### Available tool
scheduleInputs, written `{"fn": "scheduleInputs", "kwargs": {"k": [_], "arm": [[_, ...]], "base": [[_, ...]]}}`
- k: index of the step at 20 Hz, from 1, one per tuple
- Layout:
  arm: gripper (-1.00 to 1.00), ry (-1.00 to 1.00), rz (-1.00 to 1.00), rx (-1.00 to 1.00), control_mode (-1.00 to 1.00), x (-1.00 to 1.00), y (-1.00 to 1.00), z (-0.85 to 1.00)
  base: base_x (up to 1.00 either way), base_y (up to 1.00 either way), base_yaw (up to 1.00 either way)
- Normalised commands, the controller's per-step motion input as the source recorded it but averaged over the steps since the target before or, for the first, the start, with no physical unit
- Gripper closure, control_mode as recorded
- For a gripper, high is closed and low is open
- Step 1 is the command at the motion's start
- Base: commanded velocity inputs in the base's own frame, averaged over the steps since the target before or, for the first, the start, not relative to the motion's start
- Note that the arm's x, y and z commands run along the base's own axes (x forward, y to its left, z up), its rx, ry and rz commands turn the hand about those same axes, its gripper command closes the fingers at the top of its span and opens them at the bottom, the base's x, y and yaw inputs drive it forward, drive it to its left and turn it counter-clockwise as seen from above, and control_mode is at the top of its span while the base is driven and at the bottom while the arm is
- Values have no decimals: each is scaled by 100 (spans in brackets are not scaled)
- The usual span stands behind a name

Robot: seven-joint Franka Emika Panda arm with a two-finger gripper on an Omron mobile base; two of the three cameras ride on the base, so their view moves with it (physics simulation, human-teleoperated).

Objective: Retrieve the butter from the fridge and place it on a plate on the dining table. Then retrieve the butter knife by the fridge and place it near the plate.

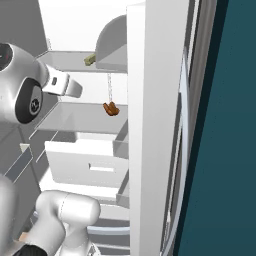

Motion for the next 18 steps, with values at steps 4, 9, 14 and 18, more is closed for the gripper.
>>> {"fn": "scheduleInputs", "kwargs": {"k": [4, 9, 14, 18], "arm": [[-100, -8, 0, 0, -100, 23, 0, 27], [-100, -8, 0, -3, -100, 23, 0, 33], [-100, -8, 2, -12, -100, 29, 7, 2], [-100, -1, 6, -16, -100, 40, 15, 8]], "base": [[0, 0, 0], [0, 0, 0], [0, 0, 0], [0, 0, 0]]}}
